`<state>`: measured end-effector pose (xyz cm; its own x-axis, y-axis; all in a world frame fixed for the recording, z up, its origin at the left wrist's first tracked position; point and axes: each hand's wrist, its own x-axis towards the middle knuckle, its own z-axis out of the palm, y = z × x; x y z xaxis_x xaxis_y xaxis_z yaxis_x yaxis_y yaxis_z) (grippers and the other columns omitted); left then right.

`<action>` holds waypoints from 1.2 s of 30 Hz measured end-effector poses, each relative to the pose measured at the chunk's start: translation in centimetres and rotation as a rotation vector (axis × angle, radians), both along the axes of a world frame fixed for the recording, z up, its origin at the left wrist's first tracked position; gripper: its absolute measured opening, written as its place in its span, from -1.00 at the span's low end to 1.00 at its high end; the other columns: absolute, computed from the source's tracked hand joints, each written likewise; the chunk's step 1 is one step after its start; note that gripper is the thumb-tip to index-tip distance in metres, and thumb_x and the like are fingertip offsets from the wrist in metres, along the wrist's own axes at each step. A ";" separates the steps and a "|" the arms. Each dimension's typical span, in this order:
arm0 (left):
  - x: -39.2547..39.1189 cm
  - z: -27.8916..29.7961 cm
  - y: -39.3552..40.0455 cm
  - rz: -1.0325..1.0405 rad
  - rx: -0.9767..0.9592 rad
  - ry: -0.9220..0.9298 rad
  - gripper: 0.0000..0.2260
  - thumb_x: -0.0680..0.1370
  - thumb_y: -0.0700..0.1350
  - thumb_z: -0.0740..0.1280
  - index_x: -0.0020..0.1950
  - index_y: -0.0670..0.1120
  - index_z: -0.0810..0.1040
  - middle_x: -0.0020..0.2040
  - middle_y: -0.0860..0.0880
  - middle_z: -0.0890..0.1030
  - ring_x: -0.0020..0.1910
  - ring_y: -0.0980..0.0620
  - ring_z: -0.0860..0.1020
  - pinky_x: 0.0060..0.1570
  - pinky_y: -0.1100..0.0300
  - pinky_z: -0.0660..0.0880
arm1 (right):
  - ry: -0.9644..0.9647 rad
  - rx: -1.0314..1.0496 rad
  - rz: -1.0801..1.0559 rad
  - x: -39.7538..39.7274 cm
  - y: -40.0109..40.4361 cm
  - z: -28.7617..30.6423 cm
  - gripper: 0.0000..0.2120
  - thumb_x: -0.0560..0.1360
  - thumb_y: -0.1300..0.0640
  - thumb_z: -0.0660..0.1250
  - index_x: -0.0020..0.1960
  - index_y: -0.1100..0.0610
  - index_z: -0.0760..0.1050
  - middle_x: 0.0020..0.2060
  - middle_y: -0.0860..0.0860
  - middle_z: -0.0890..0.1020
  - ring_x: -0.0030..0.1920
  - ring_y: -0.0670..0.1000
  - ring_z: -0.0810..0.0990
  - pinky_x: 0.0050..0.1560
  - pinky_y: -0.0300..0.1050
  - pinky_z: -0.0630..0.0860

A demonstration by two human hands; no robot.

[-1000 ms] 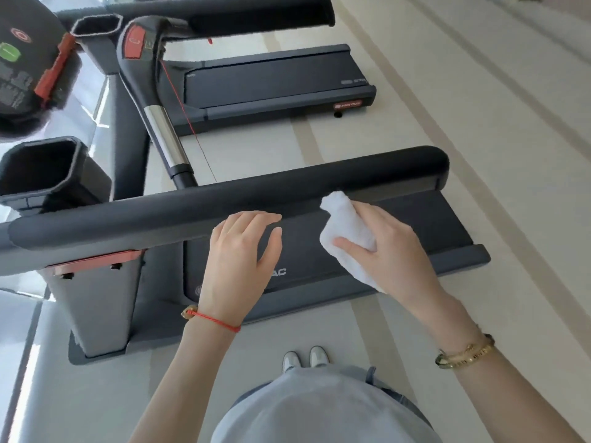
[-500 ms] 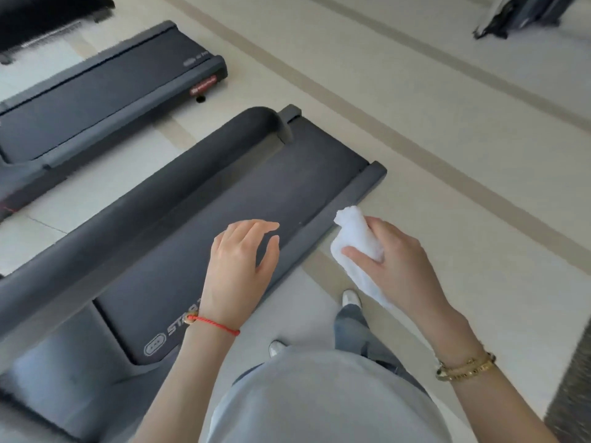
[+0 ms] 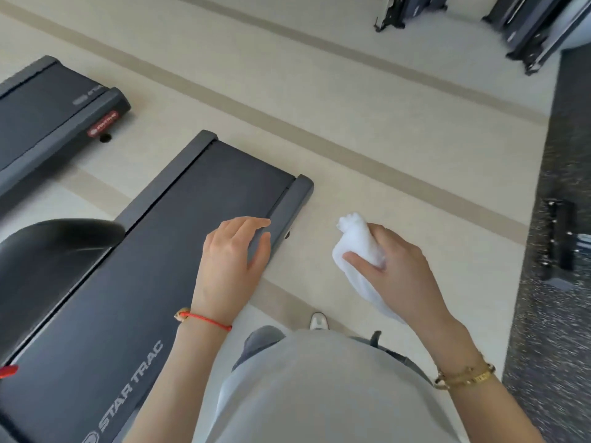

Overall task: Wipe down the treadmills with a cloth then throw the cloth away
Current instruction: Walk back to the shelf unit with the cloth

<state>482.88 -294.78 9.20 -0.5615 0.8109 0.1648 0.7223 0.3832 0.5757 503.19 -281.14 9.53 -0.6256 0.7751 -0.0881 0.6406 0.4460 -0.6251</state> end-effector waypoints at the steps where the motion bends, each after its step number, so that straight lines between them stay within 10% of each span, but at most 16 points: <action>1: 0.2 0.0 1.7 -0.012 0.000 -0.004 -0.82 0.59 -0.19 0.31 0.17 -0.11 0.61 0.09 0.00 0.64 0.11 -0.06 0.56 0.18 -0.08 0.46 | 0.001 0.002 -0.013 0.2 1.6 0.2 -0.69 0.53 -0.13 0.27 0.25 -0.11 0.43 0.05 -0.20 0.59 0.03 -0.10 0.53 -0.02 -0.13 0.46; 19: -7.6 -2.0 31.0 -0.131 0.047 -0.075 -0.80 0.60 -0.21 0.30 0.20 -0.13 0.61 0.06 -0.01 0.63 -0.08 0.00 0.58 -0.06 0.02 0.57 | 0.038 -0.004 -0.242 -5.9 28.6 -1.8 -0.67 0.50 -0.12 0.32 0.23 -0.06 0.46 0.02 -0.09 0.62 0.01 0.01 0.56 -0.01 -0.02 0.51; 25: -12.6 -1.7 42.7 -0.144 0.056 -0.092 -0.80 0.60 -0.16 0.28 0.18 -0.09 0.61 0.06 0.03 0.62 -0.48 0.21 0.37 -0.30 0.21 0.39 | 0.072 0.017 -0.248 -10.9 40.5 -0.8 -0.67 0.50 -0.12 0.33 0.22 -0.07 0.46 0.03 -0.12 0.62 0.01 -0.02 0.57 0.00 0.01 0.52; 36: -21.8 -1.4 60.3 -0.107 0.035 -0.112 -0.80 0.61 -0.14 0.25 0.18 -0.07 0.61 0.04 0.05 0.63 -0.08 0.16 0.53 -0.15 0.05 0.59 | 0.058 0.022 -0.246 -19.2 59.0 -1.0 -0.67 0.49 -0.15 0.32 0.21 -0.08 0.45 -0.02 -0.12 0.62 -0.06 -0.03 0.55 -0.10 -0.08 0.49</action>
<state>461.12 -234.49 7.79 -0.4890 0.8617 0.1354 0.6884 0.2859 0.6666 483.98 -222.09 8.48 -0.4214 0.9060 -0.0396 0.6952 0.2947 -0.6556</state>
